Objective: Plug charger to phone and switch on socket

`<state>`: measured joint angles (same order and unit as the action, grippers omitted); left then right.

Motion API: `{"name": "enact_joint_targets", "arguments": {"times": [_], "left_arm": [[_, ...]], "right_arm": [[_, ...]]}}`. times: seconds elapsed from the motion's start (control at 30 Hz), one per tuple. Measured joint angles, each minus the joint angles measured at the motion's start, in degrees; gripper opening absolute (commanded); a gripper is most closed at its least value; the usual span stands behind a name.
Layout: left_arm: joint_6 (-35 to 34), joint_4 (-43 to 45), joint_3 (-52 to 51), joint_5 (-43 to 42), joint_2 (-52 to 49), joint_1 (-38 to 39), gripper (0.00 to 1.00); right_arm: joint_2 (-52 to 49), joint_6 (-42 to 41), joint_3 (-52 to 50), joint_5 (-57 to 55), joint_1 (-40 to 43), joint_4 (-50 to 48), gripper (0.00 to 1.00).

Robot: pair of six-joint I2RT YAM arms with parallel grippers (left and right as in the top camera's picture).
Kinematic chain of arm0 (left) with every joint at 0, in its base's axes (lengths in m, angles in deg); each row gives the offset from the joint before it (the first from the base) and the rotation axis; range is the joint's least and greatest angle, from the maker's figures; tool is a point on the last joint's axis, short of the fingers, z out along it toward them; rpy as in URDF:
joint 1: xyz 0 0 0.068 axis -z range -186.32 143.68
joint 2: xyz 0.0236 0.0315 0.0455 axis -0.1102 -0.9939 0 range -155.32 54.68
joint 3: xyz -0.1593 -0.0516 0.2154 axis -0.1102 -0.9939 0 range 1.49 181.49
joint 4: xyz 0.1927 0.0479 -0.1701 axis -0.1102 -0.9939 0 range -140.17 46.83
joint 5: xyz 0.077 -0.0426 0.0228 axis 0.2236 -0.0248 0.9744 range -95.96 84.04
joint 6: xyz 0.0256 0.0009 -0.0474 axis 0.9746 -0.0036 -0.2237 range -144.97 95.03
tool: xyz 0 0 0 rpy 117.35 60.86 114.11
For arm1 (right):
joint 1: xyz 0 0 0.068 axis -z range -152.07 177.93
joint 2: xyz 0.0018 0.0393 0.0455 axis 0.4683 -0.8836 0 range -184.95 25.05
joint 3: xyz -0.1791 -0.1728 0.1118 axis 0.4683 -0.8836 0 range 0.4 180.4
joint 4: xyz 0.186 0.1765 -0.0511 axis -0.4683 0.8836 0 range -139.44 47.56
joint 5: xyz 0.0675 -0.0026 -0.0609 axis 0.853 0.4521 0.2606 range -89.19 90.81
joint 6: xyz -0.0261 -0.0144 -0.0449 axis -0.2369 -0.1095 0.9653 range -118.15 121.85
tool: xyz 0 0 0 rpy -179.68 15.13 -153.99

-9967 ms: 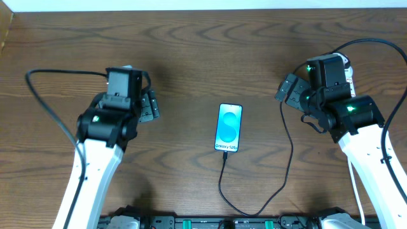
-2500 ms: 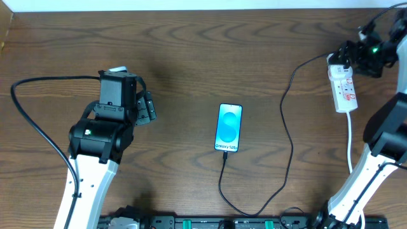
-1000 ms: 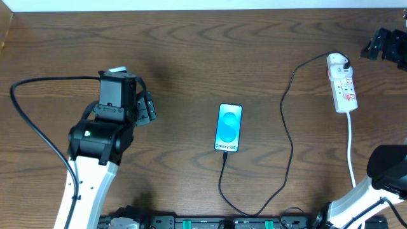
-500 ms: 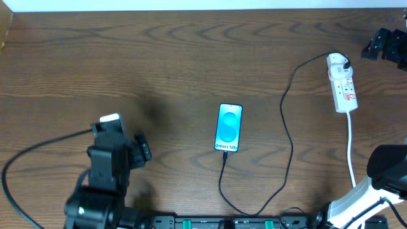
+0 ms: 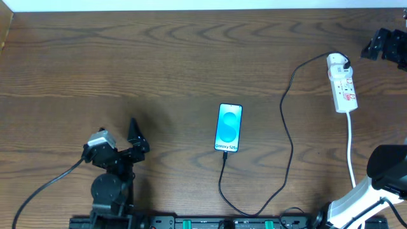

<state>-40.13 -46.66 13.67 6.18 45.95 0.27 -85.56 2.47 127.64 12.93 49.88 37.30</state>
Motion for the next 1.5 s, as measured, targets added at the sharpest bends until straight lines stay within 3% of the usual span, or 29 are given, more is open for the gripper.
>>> {"name": "enact_joint_targets", "arguments": {"times": [0.27, 0.63, 0.97, 1.5], "left_arm": [[0.0, 13.73, -11.06, -0.31, 8.0, -3.85, 0.86], [0.55, 2.38, -11.19, -8.48, 8.15, -8.9, 0.86], [6.14, 1.62, -10.91, -13.14, 8.15, -9.51, 0.86], [6.45, 1.55, -10.88, -13.53, 8.15, -9.51, 0.86]], "right_arm": [[0.0, -0.02, 0.0, -0.02, 0.0, 0.0, 0.99], [0.0, -0.02, -0.02, -0.07, 0.0, 0.02, 0.99], [0.0, -0.02, -0.02, -0.04, 0.0, 0.0, 0.99], [0.0, -0.02, -0.02, -0.04, 0.0, 0.0, 0.99]]}}
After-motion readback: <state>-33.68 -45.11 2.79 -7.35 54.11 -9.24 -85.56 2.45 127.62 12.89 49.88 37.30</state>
